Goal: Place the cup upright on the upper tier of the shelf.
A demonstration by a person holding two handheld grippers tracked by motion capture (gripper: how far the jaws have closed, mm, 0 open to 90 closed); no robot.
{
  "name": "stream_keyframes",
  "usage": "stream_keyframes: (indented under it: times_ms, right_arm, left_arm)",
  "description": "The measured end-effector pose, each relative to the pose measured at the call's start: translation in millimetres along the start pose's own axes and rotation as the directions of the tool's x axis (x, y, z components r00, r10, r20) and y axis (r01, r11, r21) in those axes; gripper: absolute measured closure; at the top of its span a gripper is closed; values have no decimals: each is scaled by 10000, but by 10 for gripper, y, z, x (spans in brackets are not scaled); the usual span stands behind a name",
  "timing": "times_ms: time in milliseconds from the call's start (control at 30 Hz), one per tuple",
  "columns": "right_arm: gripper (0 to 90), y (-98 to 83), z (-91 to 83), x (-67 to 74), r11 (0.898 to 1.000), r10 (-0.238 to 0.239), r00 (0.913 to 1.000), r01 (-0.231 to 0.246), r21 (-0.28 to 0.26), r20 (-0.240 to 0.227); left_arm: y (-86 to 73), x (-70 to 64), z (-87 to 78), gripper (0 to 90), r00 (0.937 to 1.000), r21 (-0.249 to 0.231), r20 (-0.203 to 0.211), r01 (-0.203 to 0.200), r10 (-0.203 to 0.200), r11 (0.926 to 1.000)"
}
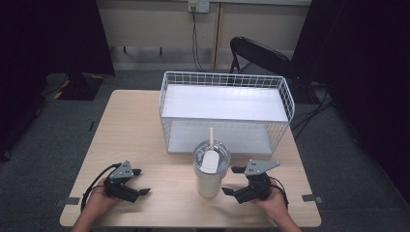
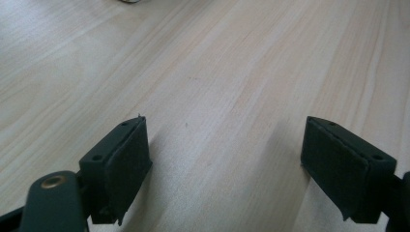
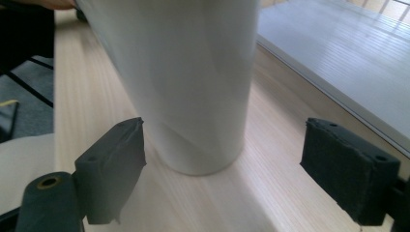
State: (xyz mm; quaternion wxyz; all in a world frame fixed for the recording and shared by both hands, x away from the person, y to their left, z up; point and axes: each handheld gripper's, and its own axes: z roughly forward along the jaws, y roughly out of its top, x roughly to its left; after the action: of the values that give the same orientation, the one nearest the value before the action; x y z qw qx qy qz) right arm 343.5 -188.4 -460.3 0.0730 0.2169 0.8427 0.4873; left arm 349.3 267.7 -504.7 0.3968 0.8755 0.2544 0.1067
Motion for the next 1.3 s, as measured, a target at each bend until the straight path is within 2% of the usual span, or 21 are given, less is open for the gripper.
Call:
stream_keyframes:
  times_ms: [300,600,900,1300]
  right_arm:
    - [150,115,-15,40,9988,-188,9997,181,-454,-140]
    - [147,157,-6,60,9955,-157,9991,119,-945,-397]
    - [145,191,38,91,9879,-255,9984,174,-1538,-511]
    - [141,213,146,118,9832,-306,9973,180,-1814,-668]
  left_arm:
    - [0,0,0,172,10000,2,-1,0,0,10000]
    - [0,0,0,172,10000,3,-2,-6,6,10000]
    - [1,1,-1,172,10000,8,-8,-20,20,10000]
    - [0,1,-1,172,10000,5,-4,-9,9,10000]
